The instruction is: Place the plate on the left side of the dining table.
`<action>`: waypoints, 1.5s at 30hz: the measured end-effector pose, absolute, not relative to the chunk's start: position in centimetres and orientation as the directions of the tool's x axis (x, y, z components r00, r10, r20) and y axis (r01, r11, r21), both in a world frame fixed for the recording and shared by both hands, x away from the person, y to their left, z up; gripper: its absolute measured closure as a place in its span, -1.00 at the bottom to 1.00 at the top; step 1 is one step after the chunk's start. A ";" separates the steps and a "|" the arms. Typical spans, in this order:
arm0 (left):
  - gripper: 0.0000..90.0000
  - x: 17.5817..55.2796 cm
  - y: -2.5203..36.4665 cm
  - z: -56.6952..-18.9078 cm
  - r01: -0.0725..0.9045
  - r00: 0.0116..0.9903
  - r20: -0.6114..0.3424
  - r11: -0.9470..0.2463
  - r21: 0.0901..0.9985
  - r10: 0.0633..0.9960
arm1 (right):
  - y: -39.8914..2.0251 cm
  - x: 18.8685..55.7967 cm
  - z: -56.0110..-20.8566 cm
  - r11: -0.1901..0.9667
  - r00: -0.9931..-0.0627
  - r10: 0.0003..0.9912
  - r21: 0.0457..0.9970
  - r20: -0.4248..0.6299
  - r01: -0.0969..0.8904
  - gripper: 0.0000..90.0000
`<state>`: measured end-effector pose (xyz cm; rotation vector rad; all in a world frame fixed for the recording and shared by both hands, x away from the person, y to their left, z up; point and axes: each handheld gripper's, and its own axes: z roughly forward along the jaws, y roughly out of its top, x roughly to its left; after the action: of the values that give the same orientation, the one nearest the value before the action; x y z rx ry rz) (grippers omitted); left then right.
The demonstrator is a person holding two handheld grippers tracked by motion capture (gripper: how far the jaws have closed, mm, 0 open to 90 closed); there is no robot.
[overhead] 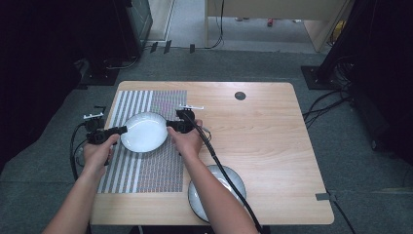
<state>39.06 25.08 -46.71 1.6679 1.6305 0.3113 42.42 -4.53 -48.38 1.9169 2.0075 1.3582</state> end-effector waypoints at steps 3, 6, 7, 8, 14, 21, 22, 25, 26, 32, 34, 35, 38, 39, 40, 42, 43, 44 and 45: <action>0.00 38.4 25.0 -46.1 0.743 0.168 -0.325 0.097 0.662 0.931 | -5.0 41.9 -47.8 -0.116 -0.282 0.832 0.647 0.477 0.753 0.16; -0.20 37.6 24.9 -45.5 0.732 0.207 -0.327 0.076 0.677 0.922 | -5.7 41.3 -47.3 -0.124 -0.299 0.815 0.653 0.497 0.748 0.04; -0.25 37.3 24.9 -45.3 0.726 0.220 -0.329 0.071 0.684 0.918 | -6.0 41.1 -47.1 -0.124 -0.304 0.811 0.655 0.499 0.746 0.01; -0.30 37.1 24.8 -45.1 0.720 0.236 -0.329 0.063 0.691 0.914 | -6.2 40.9 -46.9 -0.121 -0.312 0.810 0.662 0.497 0.740 -0.01; -0.47 35.3 24.1 -43.6 0.668 0.304 -0.313 0.033 0.744 0.900 | -7.5 40.0 -45.9 -0.113 -0.344 0.802 0.688 0.489 0.717 -0.13; -0.59 33.5 22.2 -42.3 0.608 0.393 -0.263 -0.034 0.793 0.881 | -10.1 39.4 -44.8 -0.106 -0.342 0.802 0.679 0.490 0.726 -0.29; -0.59 33.3 21.9 -42.3 0.603 0.398 -0.248 -0.048 0.796 0.883 | -10.4 39.3 -44.6 -0.106 -0.347 0.798 0.682 0.493 0.724 -0.30; -0.60 32.6 21.2 -42.2 0.591 0.410 -0.218 -0.076 0.803 0.886 | -11.3 38.7 -44.3 -0.072 -0.368 0.811 0.702 0.455 0.709 -0.33; -0.60 32.3 21.0 -42.2 0.589 0.416 -0.218 -0.080 0.804 0.883 | -11.6 38.5 -44.2 -0.073 -0.368 0.812 0.705 0.453 0.705 -0.32; -0.61 31.2 20.1 -42.2 0.578 0.441 -0.232 -0.077 0.812 0.867 | -13.6 37.4 -43.7 -0.058 -0.381 0.821 0.728 0.424 0.683 -0.33; -0.61 30.9 19.9 -42.3 0.577 0.451 -0.237 -0.078 0.813 0.861 | -14.2 37.0 -43.7 -0.047 -0.388 0.826 0.735 0.409 0.676 -0.33; -0.61 30.7 19.8 -42.3 0.576 0.454 -0.236 -0.081 0.814 0.859 | -14.6 36.8 -43.6 -0.043 -0.390 0.827 0.738 0.404 0.673 -0.33; -0.62 30.1 19.5 -42.6 0.576 0.461 -0.243 -0.080 0.814 0.854 | -15.7 36.1 -43.6 -0.039 -0.390 0.834 0.747 0.390 0.663 -0.34; -0.62 30.0 19.5 -42.6 0.576 0.462 -0.246 -0.077 0.814 0.852 | -16.3 35.8 -43.5 -0.041 -0.389 0.836 0.752 0.386 0.658 -0.34; -0.62 29.8 19.4 -42.6 0.575 0.465 -0.246 -0.078 0.815 0.850 | -16.6 35.6 -43.5 -0.044 -0.388 0.836 0.753 0.387 0.656 -0.34; -0.62 29.4 19.3 -42.7 0.572 0.470 -0.249 -0.077 0.816 0.847 | -17.6 35.2 -43.5 -0.059 -0.386 0.835 0.761 0.392 0.646 -0.34; -0.62 29.2 19.2 -42.8 0.571 0.473 -0.248 -0.079 0.817 0.846 | -18.0 35.0 -43.5 -0.060 -0.382 0.839 0.763 0.388 0.643 -0.34; -0.62 29.0 19.1 -42.9 0.570 0.476 -0.248 -0.081 0.817 0.844 | -18.4 34.7 -43.5 -0.054 -0.381 0.845 0.767 0.377 0.639 -0.34; -0.62 28.8 19.0 -43.0 0.570 0.478 -0.249 -0.083 0.817 0.842 | -18.8 34.5 -43.5 -0.051 -0.379 0.848 0.770 0.370 0.636 -0.34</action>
<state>28.80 19.04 -43.03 1.7690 1.2011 0.3564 34.51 -18.80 -43.50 1.6031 1.9965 1.4009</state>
